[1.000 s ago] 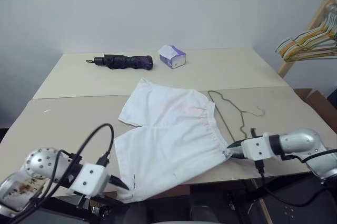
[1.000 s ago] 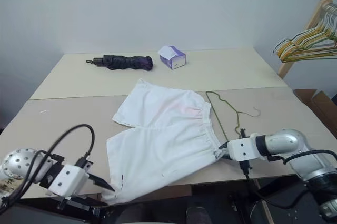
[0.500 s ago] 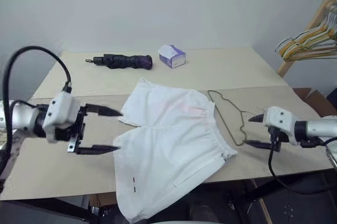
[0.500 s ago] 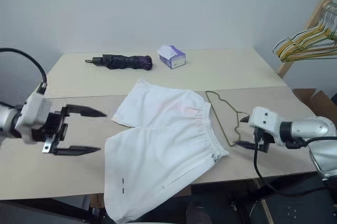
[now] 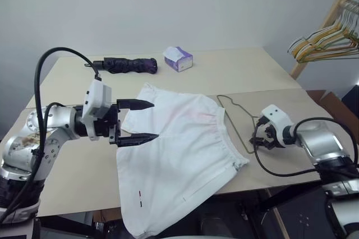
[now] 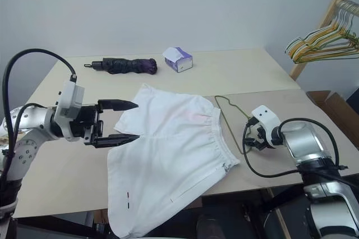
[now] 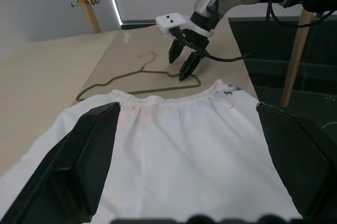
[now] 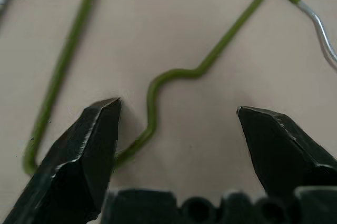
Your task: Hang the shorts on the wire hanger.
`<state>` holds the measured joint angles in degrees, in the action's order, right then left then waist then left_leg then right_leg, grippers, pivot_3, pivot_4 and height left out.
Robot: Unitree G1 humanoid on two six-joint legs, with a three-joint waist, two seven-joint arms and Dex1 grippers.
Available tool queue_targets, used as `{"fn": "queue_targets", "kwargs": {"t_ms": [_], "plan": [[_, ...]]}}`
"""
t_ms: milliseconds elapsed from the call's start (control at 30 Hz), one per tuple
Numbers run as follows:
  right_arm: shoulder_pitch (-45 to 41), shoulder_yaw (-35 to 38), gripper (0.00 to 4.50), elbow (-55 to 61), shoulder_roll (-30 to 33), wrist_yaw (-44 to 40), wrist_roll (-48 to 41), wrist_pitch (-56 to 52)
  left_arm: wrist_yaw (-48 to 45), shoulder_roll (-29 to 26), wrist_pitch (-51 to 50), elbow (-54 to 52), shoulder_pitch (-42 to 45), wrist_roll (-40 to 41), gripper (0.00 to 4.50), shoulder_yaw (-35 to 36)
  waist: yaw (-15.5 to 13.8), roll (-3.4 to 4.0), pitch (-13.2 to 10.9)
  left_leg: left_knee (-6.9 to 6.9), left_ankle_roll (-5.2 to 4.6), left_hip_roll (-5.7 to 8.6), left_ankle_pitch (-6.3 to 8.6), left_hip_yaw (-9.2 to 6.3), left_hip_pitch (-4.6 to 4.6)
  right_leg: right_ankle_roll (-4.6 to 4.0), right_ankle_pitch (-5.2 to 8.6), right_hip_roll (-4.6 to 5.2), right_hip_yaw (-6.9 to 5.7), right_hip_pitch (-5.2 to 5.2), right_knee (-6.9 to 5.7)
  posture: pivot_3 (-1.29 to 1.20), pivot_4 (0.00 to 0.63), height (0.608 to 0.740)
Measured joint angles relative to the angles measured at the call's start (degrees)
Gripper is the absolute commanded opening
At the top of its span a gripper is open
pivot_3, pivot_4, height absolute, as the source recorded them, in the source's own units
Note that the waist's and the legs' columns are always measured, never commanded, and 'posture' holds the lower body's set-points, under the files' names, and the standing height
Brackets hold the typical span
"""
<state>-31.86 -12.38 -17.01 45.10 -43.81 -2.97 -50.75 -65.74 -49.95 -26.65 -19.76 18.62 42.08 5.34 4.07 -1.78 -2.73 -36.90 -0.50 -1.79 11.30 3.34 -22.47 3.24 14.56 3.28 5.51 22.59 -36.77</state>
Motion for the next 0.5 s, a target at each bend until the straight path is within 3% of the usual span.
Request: {"fn": "queue_targets", "kwargs": {"t_ms": [300, 500], "plan": [[-1.1, -0.6, 0.16, -2.5, -0.4, 0.9, 0.7, -1.0, 1.4, 1.0, 0.1, -0.9, -0.9, -0.5, 4.5, 0.1, -0.3, -0.06, 0.0, -0.08, 0.0, 0.04, 0.0, -0.03, 0.06, -0.12, 0.08, 0.03, -0.02, -0.17, 0.07, -0.02, 0.001, 0.74], [-1.4, 0.1, 0.04, -4.5, -0.4, 3.8, 2.4, 0.2, 2.4, 3.6, 0.2, -0.3, 1.1, -2.0, 4.5, -0.5, -0.1, -0.07, 0.0, -0.07, 0.0, 0.03, 0.0, -0.03, 0.05, 0.02, 0.0, 0.01, -0.02, -0.15, 0.07, -0.04, 0.0, 0.74]]}}
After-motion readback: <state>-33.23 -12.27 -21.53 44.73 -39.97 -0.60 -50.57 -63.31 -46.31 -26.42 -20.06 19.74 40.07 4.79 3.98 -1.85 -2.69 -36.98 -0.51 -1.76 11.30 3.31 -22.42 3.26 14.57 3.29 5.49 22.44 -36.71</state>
